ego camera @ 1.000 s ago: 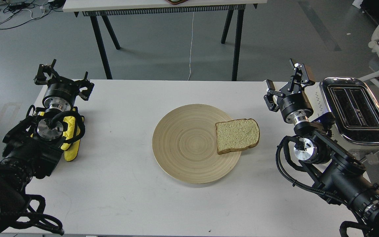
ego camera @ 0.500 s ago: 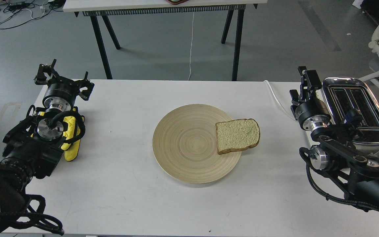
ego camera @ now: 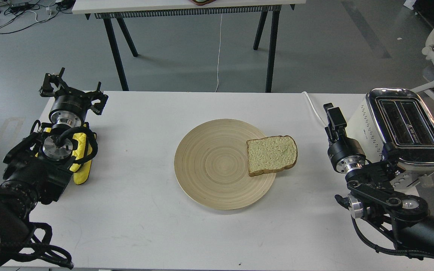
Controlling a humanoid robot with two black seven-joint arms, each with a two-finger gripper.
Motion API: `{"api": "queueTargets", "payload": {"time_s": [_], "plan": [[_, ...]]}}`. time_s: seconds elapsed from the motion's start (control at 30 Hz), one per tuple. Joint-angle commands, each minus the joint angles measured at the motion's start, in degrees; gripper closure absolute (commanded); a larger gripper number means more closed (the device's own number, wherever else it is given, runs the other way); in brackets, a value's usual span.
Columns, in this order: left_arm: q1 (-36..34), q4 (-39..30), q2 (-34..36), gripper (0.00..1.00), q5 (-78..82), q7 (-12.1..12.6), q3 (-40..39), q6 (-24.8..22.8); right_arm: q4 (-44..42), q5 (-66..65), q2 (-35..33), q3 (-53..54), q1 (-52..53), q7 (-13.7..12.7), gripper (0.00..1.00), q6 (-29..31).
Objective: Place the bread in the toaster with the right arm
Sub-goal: 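Move the right gripper away from the toaster toward the bread slice, then grasp the edge of the bread slice on the plate with the right gripper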
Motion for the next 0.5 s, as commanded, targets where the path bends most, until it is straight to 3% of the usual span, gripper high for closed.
{"api": "queueTargets", "payload": {"time_s": [0.0, 0.37, 0.47], "plan": [[0.0, 0.0, 0.0, 0.00, 0.0, 0.0, 0.0, 0.0, 0.1, 0.0, 1.4, -2.9, -0.1, 0.0, 0.09, 0.0], [0.0, 0.0, 0.0, 0.00, 0.0, 0.1, 0.0, 0.0, 0.0, 0.0, 3.6, -9.4, -0.4, 0.0, 0.19, 0.0], [0.0, 0.0, 0.0, 0.00, 0.0, 0.1, 0.0, 0.0, 0.0, 0.0, 3.6, -9.5, -0.7, 0.0, 0.32, 0.0]]}}
